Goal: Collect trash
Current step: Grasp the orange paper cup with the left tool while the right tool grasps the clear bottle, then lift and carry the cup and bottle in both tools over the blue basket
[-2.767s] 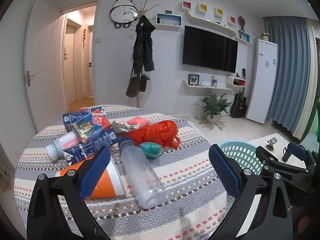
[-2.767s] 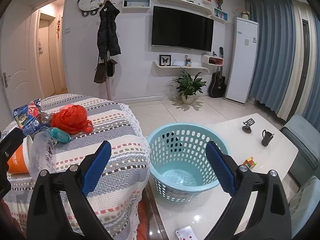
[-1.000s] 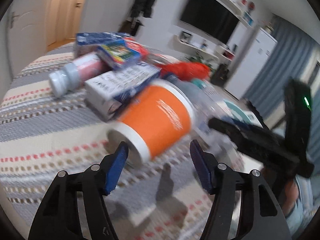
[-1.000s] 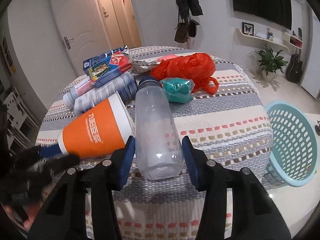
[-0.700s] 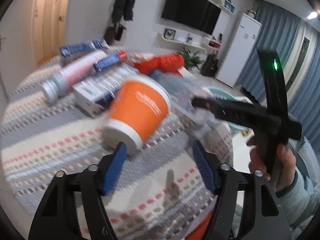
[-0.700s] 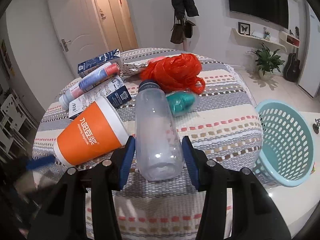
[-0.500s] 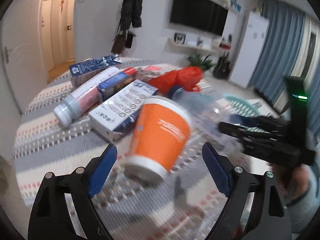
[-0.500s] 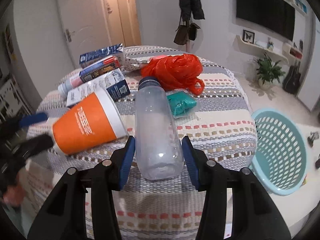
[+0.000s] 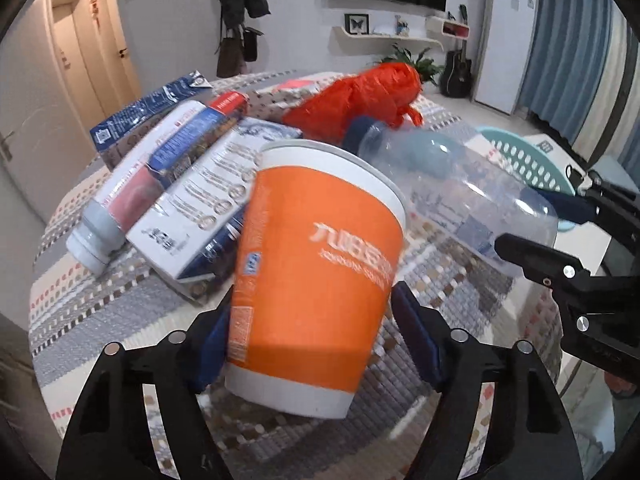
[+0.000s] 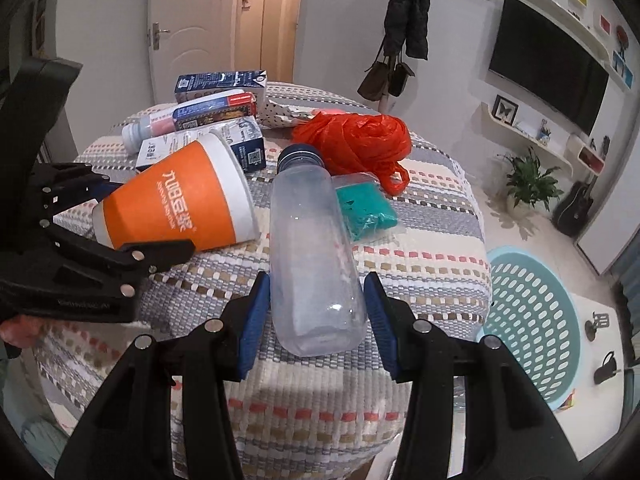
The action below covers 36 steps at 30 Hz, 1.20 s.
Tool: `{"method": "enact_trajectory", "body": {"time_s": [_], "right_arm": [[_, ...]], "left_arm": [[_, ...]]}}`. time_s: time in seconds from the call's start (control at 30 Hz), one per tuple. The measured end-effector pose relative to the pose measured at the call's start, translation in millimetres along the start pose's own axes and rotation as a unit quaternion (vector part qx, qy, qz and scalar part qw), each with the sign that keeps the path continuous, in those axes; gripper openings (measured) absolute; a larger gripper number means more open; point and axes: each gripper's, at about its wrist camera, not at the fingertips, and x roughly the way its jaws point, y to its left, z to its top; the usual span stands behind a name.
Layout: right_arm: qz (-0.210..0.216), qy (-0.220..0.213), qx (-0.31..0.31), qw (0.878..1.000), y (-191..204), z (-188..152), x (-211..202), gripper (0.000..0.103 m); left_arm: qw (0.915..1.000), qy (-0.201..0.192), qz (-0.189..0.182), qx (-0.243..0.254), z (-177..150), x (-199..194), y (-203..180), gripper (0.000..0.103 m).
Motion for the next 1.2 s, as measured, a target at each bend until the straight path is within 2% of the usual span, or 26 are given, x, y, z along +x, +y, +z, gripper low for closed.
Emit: {"method": "enact_trajectory", "body": {"time_s": [0.27, 0.3, 0.37, 0.57, 0.77, 0.83, 0.87, 0.93, 1.03, 1.1, 1.2], "right_arm": [[0.016, -0.011, -0.016, 1.0, 13, -3, -8, 0.046], [0.022, -0.015, -0.016, 1.0, 15, -3, -10, 0.047], [0.042, -0.027, -0.009, 0.999, 16, -3, -16, 0.058], [0.094, -0.016, 0.011, 0.995, 21, 0, -13, 0.058], [0.117, -0.012, 0.014, 0.993, 31, 6, -8, 0.058], [0.121, -0.008, 0.037, 0.992, 26, 10, -6, 0.058], [0.133, 0.0, 0.072, 0.989, 15, 13, -3, 0.06], [0.147, 0.011, 0.132, 0.98, -4, 17, 5, 0.071], [0.146, 0.037, 0.19, 0.97, -23, 24, 21, 0.072], [0.158, 0.06, 0.228, 0.959, -30, 31, 35, 0.072], [0.135, 0.086, 0.24, 0.957, -27, 42, 50, 0.072]], "left_arm": [[0.9982, -0.034, -0.016, -0.048, -17, -22, 10, 0.067], [0.9976, -0.04, -0.016, -0.055, -21, -28, 12, 0.067], [0.9966, -0.046, -0.016, -0.066, -27, -35, 15, 0.067], [0.9926, -0.067, -0.011, -0.1, -45, -59, 33, 0.067], [0.9886, -0.078, -0.007, -0.128, -56, -71, 52, 0.067], [0.9881, -0.081, -0.006, -0.131, -56, -73, 55, 0.067], [0.9878, -0.083, -0.006, -0.132, -56, -74, 56, 0.067], [0.9875, -0.087, -0.007, -0.132, -56, -76, 57, 0.067], [0.9871, -0.089, -0.008, -0.133, -53, -76, 60, 0.067], [0.9868, -0.09, -0.01, -0.135, -51, -75, 61, 0.067], [0.986, -0.091, -0.012, -0.139, -49, -74, 64, 0.068]]}}
